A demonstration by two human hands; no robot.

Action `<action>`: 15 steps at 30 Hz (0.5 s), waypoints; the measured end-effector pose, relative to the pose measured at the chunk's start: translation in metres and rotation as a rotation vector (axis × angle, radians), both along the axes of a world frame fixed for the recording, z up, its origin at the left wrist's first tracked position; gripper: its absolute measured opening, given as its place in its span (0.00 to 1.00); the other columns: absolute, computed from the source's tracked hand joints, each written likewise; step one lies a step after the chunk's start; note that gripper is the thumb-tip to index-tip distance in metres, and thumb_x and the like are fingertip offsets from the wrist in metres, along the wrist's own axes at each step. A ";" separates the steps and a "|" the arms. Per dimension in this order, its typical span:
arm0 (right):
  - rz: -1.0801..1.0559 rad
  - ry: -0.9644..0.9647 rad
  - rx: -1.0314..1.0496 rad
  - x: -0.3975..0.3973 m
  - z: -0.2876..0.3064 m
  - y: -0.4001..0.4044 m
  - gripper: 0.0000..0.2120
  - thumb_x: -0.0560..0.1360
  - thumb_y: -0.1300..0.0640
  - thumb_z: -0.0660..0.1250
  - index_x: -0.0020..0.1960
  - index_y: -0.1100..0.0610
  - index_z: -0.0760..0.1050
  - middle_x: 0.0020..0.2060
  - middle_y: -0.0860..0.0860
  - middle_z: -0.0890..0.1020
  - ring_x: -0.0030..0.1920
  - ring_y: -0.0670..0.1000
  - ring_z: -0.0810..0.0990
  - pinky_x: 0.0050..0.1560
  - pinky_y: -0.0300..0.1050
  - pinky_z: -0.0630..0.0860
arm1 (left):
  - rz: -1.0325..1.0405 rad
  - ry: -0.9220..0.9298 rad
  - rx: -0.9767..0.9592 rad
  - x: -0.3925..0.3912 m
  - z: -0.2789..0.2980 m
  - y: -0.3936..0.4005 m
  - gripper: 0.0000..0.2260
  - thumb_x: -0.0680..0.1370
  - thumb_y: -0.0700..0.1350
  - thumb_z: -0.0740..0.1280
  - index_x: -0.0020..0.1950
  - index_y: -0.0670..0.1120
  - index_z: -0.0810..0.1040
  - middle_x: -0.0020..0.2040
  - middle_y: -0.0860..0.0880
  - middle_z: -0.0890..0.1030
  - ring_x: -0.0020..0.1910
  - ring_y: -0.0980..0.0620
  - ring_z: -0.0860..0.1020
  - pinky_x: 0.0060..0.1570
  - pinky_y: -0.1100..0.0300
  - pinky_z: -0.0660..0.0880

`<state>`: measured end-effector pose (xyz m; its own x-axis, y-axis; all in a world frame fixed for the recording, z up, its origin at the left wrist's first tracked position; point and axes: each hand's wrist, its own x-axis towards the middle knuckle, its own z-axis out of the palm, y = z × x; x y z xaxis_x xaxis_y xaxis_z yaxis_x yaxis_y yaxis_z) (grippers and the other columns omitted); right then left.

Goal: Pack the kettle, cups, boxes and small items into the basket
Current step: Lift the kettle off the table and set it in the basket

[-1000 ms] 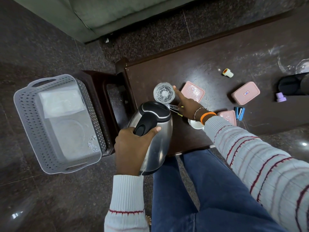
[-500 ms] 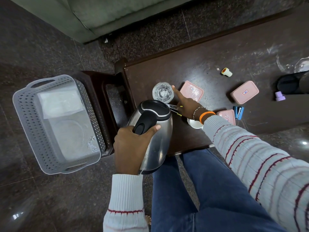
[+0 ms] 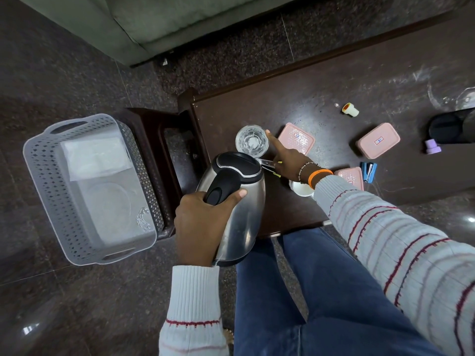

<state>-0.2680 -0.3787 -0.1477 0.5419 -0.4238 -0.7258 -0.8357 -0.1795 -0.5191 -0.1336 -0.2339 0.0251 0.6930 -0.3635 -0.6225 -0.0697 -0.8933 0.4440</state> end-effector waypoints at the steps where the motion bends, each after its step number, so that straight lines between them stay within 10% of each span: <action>1: 0.001 0.000 -0.001 0.000 0.000 0.000 0.40 0.74 0.65 0.59 0.75 0.45 0.39 0.50 0.65 0.82 0.49 0.65 0.80 0.57 0.58 0.76 | 0.003 0.002 -0.007 0.000 0.001 0.000 0.24 0.55 0.65 0.74 0.20 0.48 0.67 0.21 0.49 0.65 0.40 0.37 0.79 0.35 0.52 0.75; 15: 0.015 0.005 -0.029 -0.002 -0.005 -0.001 0.39 0.74 0.65 0.58 0.75 0.45 0.40 0.48 0.63 0.83 0.47 0.64 0.80 0.54 0.57 0.77 | -0.004 0.039 -0.056 0.000 -0.002 0.018 0.24 0.56 0.64 0.74 0.26 0.46 0.69 0.20 0.55 0.67 0.23 0.58 0.66 0.28 0.62 0.66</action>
<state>-0.2696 -0.3798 -0.1527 0.5451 -0.4365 -0.7157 -0.8351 -0.2073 -0.5096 -0.1336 -0.2163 0.0234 0.6676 -0.4009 -0.6274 -0.0546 -0.8668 0.4957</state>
